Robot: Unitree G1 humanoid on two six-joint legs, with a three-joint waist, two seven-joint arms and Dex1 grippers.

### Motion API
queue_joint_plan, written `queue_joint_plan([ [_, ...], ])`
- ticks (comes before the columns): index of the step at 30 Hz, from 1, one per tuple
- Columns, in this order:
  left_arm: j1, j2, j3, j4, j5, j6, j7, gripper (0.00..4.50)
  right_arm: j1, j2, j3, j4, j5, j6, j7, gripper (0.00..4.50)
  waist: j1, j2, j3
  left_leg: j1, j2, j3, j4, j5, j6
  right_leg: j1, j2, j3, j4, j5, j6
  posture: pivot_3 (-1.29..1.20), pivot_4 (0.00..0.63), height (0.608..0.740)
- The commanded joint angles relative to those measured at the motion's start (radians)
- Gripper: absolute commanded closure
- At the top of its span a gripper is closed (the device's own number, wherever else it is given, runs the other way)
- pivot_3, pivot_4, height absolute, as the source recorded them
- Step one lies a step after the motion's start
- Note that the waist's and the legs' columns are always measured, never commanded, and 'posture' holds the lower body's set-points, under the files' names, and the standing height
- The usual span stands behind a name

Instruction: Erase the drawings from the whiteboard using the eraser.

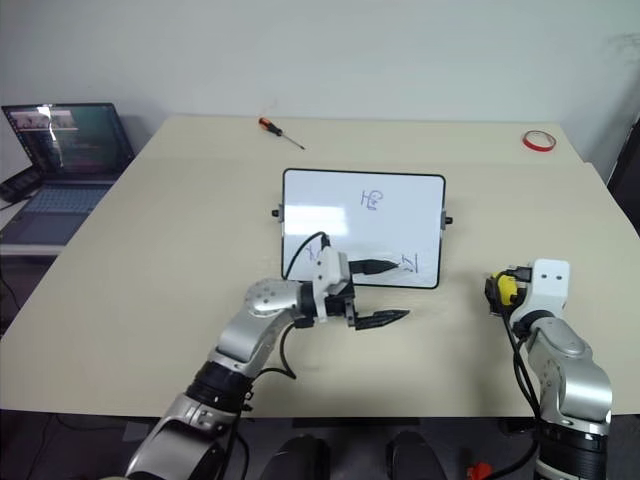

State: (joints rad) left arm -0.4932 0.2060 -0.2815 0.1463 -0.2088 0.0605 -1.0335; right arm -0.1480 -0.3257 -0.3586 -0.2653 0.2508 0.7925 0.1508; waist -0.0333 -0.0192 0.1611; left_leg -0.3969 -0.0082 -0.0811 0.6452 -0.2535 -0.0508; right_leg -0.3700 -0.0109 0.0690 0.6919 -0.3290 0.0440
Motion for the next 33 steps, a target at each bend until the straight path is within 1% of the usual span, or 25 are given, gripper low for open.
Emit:
queue_joint_plan([
  [1, 0.001, -0.001, -0.013, -0.045, -0.006, -0.002, -0.002, 0.00, -0.018, 0.002, -0.004, -0.007, 0.015, -0.001, -0.006, 0.02, 0.000, 0.000, 0.000, 0.000, 0.000, 0.000, 0.000, 0.000, 0.000, 0.000, 0.000, 0.000, 0.000, 0.000, 0.000, 0.00, 0.150, 0.740],
  [13, -0.030, -0.006, -0.006, -0.006, -0.004, -0.008, 0.005, 0.00, -0.053, 0.010, -0.004, 0.019, 0.026, 0.015, -0.025, 0.02, 0.000, 0.000, 0.000, 0.000, 0.000, 0.000, 0.000, 0.000, 0.000, 0.000, 0.000, 0.000, 0.000, 0.000, 0.000, 0.00, 0.150, 0.740],
  [20, -0.018, -0.004, -0.011, -0.015, -0.001, -0.007, 0.007, 0.00, -0.056, 0.015, -0.017, 0.029, 0.033, 0.019, -0.029, 0.02, 0.000, 0.000, 0.000, 0.000, 0.000, 0.000, 0.000, 0.000, 0.000, 0.000, 0.000, 0.000, 0.000, 0.000, 0.000, 0.00, 0.150, 0.740],
  [23, -0.018, -0.005, -0.011, -0.017, -0.002, -0.006, 0.006, 0.00, -0.057, 0.016, -0.021, 0.032, 0.036, 0.020, -0.030, 0.66, 0.000, 0.000, 0.000, 0.000, 0.000, 0.000, 0.000, 0.000, 0.000, 0.000, 0.000, 0.000, 0.000, 0.000, 0.000, 0.00, 0.150, 0.740],
  [30, -0.025, -0.005, -0.010, -0.010, -0.001, -0.012, 0.005, 0.00, -0.057, 0.014, -0.021, 0.037, 0.038, 0.015, -0.034, 3.15, 0.000, 0.000, 0.000, 0.000, 0.000, 0.000, 0.000, 0.000, 0.000, 0.000, 0.000, 0.000, 0.000, 0.000, 0.000, 0.00, 0.150, 0.740],
  [31, -0.025, -0.006, -0.011, -0.009, -0.001, -0.013, 0.004, 0.00, -0.057, 0.014, -0.022, 0.037, 0.037, 0.014, -0.036, 3.34, 0.000, 0.000, 0.000, 0.000, 0.000, 0.000, 0.000, 0.000, 0.000, 0.000, 0.000, 0.000, 0.000, 0.000, 0.000, 0.00, 0.150, 0.740],
  [33, -0.025, -0.007, -0.012, -0.010, -0.001, -0.014, 0.003, 0.00, -0.056, 0.015, -0.023, 0.037, 0.037, 0.012, -0.038, 3.35, 0.000, 0.000, 0.000, 0.000, 0.000, 0.000, 0.000, 0.000, 0.000, 0.000, 0.000, 0.000, 0.000, 0.000, 0.000, 0.00, 0.150, 0.740],
])
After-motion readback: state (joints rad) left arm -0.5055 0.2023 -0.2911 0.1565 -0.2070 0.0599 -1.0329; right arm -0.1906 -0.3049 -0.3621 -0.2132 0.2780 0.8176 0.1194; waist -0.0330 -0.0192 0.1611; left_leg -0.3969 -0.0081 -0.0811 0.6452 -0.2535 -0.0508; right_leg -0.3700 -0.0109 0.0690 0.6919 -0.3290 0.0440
